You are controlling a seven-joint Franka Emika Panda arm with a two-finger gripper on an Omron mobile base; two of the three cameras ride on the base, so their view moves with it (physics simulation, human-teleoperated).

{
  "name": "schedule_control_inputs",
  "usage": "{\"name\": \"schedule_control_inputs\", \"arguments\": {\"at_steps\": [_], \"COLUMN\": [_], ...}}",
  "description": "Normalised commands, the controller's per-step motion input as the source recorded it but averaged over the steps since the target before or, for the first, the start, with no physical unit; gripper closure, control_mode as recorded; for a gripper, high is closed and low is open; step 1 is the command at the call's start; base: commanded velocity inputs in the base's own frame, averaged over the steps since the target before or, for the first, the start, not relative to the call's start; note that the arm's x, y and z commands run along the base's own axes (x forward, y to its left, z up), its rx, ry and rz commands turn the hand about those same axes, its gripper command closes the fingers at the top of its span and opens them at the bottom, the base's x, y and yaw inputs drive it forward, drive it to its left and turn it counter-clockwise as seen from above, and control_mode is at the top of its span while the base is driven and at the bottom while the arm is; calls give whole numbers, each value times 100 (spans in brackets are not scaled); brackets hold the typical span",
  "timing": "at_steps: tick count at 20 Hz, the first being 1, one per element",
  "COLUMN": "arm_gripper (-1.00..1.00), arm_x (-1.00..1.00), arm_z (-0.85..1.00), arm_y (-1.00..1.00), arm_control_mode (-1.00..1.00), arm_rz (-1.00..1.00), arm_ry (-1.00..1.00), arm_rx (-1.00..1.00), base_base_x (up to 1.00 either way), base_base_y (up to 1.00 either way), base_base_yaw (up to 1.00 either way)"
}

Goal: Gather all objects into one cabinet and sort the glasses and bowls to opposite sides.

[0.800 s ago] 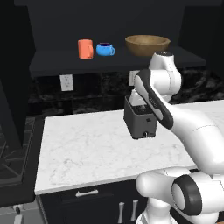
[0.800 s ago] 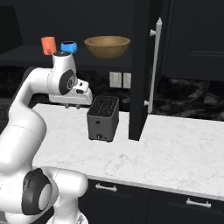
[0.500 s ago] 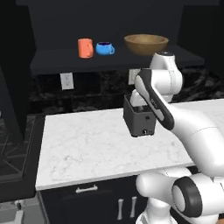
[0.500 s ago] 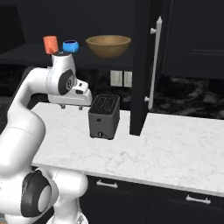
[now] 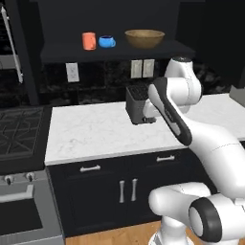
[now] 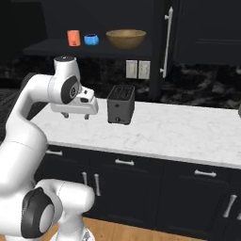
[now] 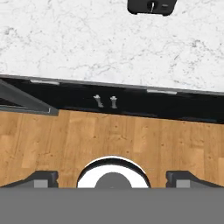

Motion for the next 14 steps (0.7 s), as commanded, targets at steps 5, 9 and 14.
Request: {"name": "schedule_control_inputs", "arguments": {"at_steps": [5, 9, 14], "arm_gripper": [-100, -100, -100], "arm_x": [0, 0, 0], "arm_z": [0, 0, 0], "arm_y": [0, 0, 0], "arm_control_mode": [100, 100, 100], "arm_rz": [0, 0, 0], "arm_ry": [0, 0, 0], "arm_rx": [0, 0, 0], "base_base_x": [-57, -38, -38], "base_base_y": [-4, 0, 0], "base_base_yaw": [0, 3, 8]}}
